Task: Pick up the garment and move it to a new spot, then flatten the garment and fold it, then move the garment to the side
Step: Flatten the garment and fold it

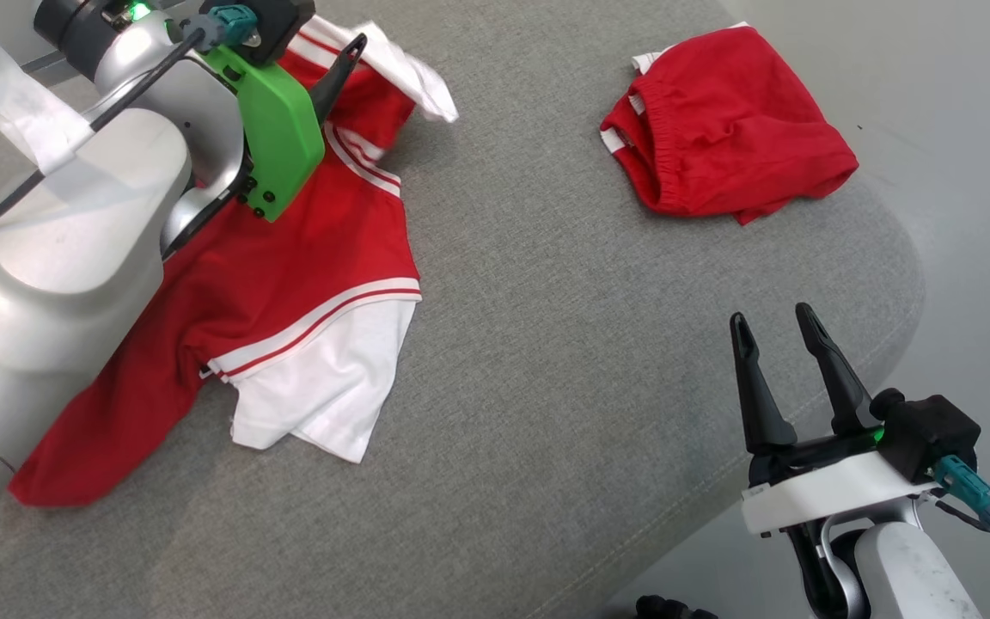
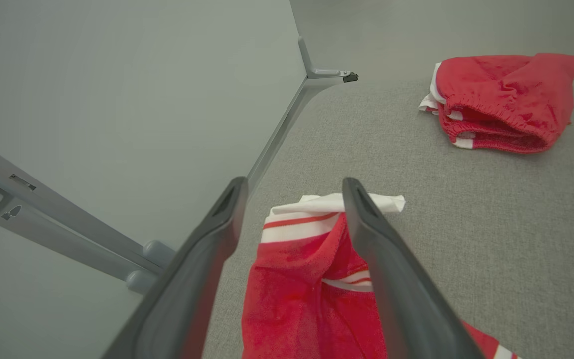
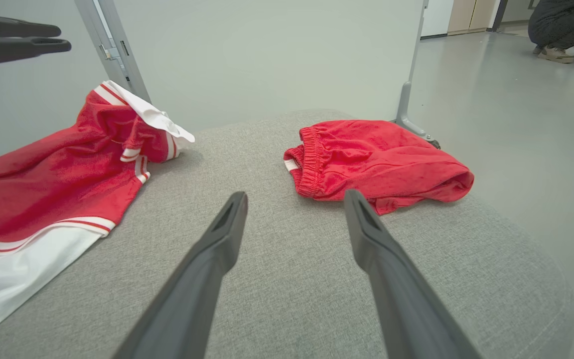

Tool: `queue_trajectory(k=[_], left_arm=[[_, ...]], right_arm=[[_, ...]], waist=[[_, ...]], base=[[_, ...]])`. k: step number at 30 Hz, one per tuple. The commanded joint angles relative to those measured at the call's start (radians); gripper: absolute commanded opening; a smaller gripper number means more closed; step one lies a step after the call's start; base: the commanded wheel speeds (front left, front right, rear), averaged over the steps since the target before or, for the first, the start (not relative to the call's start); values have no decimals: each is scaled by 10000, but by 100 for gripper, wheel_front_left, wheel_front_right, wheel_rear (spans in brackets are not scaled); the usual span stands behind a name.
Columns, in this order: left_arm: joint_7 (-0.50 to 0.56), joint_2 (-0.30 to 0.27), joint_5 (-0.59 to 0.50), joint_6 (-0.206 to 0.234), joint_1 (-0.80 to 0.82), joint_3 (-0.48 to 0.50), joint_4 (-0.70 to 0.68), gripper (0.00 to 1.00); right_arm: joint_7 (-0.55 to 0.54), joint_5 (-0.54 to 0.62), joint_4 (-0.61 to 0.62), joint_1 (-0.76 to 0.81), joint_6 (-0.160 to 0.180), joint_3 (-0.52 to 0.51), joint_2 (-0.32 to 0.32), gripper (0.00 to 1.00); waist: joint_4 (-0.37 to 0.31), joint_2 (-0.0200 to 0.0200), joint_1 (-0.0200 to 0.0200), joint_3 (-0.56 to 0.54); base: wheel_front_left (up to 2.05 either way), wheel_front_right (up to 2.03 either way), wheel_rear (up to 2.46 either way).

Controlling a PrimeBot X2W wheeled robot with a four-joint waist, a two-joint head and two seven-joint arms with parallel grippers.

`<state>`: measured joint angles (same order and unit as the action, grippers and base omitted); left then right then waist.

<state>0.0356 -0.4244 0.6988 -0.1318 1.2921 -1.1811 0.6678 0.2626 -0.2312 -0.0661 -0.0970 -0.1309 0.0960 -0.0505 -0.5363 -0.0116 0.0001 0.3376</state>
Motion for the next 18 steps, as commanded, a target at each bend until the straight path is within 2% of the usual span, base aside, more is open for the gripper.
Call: queue_trajectory(k=[1,7,10,14,18], left_arm=[[41,-93,126,22,187,-43,-17,100],[882,-734,1084,36,29,83,-245,100],[1370,-1242,1712,338,-515,369,-790,100],[1895,-2228,2594,1065,-1641,685,-2334,100],[1923,-3267,3185,2212,-3120,840,-4366,100]], right_arm=[[31,59,-2,-108,1,-43,-3,100],[29,253,-14,84,1,-351,-6,100],[29,322,-17,152,2,-485,-8,100],[29,432,24,274,2,-665,-9,100],[29,569,123,251,2,-817,-9,100]], waist=[[143,116,-1,-19],[684,116,-1,-263],[990,116,-1,-416],[1382,116,-1,-611],[1853,116,-1,-589]], base=[[0,0,0],[0,0,0],[0,0,0],[0,0,0],[0,0,0]])
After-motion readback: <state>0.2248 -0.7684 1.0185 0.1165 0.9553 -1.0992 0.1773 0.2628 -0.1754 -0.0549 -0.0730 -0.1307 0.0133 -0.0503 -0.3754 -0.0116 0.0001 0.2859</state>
